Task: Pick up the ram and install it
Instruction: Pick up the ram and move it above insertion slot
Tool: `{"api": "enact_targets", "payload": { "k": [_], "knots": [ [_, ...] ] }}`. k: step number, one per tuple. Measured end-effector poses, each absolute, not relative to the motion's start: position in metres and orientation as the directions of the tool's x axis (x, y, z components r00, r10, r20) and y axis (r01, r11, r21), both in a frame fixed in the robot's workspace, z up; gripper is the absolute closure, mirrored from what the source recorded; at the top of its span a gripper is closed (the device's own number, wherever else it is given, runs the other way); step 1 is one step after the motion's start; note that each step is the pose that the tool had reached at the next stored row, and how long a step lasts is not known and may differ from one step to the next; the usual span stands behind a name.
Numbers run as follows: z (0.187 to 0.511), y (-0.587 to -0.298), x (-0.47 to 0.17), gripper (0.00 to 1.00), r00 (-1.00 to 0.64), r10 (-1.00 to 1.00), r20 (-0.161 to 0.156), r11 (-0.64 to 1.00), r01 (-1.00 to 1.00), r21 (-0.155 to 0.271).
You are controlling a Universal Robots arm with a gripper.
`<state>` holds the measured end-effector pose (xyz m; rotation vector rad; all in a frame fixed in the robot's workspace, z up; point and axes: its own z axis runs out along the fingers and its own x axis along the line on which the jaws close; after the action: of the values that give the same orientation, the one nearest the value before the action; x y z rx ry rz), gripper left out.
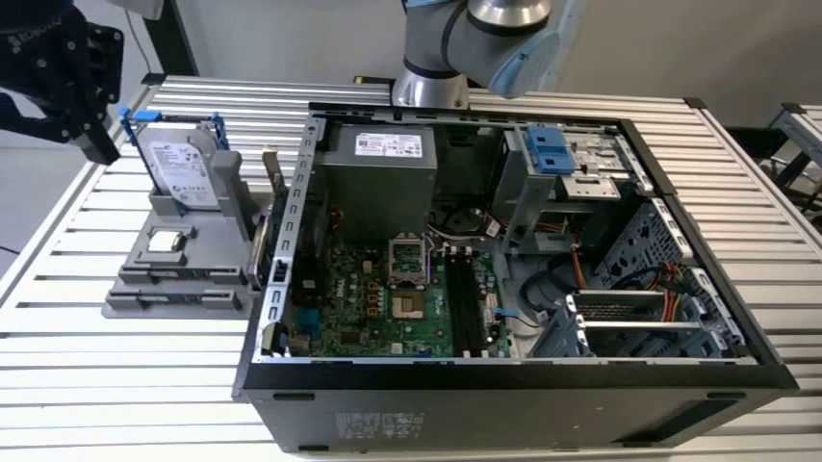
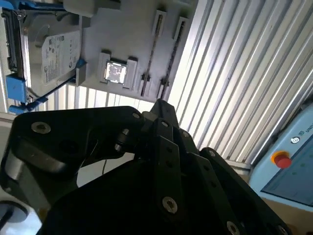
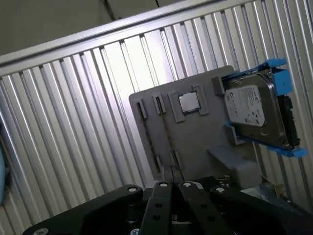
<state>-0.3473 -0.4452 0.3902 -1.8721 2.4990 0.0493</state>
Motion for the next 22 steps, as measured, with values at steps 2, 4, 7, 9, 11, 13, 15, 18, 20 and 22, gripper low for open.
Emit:
{"api": "enact_targets", "payload": {
  "k": [2,4,7,9,11,13,15,18,20,22],
  "knots": [
    [0.3901,-0.4453,-0.3473,1.0,-0.251,-0.967,-0.034,0.251,-0.968,0.014],
    [0.3902,-0.4452,-0.3473,1.0,-0.218,-0.975,-0.034,0.218,-0.976,0.014],
    [0.3901,-0.4453,-0.3473,1.0,-0.164,-0.986,-0.034,0.164,-0.986,0.014],
    [0.3902,-0.4452,-0.3473,1.0,-0.128,-0.991,-0.034,0.128,-0.992,0.014],
    [0.3901,-0.4452,-0.3473,1.0,-0.092,-0.995,-0.034,0.091,-0.996,0.014],
    [0.39,-0.4452,-0.3473,1.0,-0.056,-0.998,-0.034,0.056,-0.998,0.014],
    [0.3899,-0.4452,-0.3473,1.0,-0.021,-0.999,-0.034,0.02,-1.0,0.014],
    [0.3896,-0.4452,-0.3472,1.0,0.03,-0.999,-0.034,-0.03,-0.999,0.014],
    [0.3893,-0.4452,-0.3471,1.0,0.061,-0.998,-0.034,-0.062,-0.998,0.014],
    [0.3891,-0.4452,-0.3469,1.0,0.089,-0.995,-0.034,-0.089,-0.996,0.014]
  ]
}}
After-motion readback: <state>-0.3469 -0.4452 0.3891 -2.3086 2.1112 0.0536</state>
